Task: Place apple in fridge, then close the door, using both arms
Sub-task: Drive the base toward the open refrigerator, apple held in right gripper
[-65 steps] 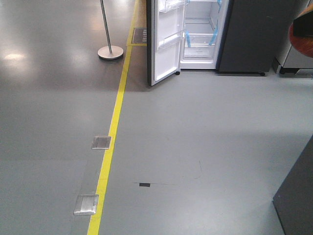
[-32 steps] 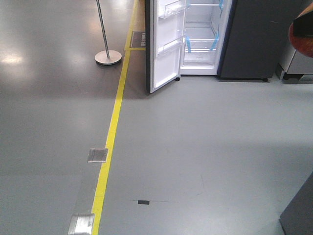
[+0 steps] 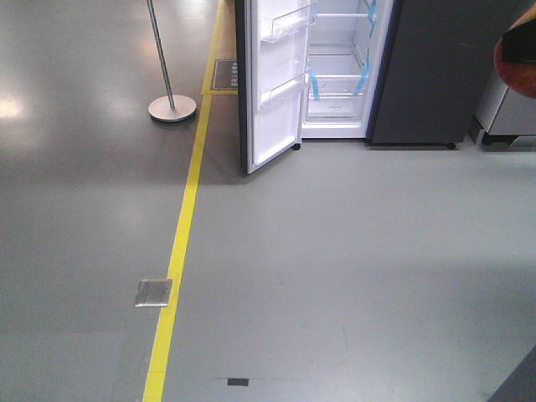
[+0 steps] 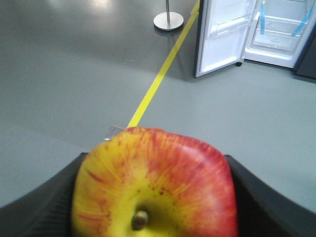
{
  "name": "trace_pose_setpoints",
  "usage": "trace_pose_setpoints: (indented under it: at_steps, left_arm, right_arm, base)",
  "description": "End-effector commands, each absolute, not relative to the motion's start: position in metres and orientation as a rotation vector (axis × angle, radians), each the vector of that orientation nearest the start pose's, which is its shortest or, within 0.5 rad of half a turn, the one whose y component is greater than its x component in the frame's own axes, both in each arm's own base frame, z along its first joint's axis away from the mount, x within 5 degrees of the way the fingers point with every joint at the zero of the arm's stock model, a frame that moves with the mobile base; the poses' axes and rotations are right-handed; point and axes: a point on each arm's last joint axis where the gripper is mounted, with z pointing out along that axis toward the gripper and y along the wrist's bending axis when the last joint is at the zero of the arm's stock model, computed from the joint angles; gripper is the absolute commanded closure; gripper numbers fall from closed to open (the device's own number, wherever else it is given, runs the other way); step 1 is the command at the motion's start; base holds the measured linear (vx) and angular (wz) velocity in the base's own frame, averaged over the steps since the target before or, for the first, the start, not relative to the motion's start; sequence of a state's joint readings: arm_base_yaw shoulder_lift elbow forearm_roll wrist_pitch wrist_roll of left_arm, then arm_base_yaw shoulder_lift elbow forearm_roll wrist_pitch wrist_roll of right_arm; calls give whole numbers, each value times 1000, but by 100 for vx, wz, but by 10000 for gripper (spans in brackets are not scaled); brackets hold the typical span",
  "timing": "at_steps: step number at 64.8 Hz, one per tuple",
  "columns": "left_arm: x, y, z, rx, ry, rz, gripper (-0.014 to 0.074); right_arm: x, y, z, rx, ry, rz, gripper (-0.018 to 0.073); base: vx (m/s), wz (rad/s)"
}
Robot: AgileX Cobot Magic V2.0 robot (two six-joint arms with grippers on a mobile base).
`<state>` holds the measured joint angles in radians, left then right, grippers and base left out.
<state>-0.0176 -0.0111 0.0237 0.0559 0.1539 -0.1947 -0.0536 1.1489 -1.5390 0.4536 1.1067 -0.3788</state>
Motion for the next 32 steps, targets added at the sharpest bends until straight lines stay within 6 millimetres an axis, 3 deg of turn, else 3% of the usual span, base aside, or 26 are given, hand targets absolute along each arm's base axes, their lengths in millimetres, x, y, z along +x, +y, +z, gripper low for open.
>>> trace_pose_setpoints:
  at_steps: [1,32]
  left_arm:
    - [55,-1,205,-101,1541,-131,603]
    - [55,-1,205,-101,1541,-131,603]
  right_arm:
    - [198,25,501,-325,1981,297,534]
    - [198,25,501,-325,1981,297,534]
  base:
    - [23,-4]
    - [23,-4]
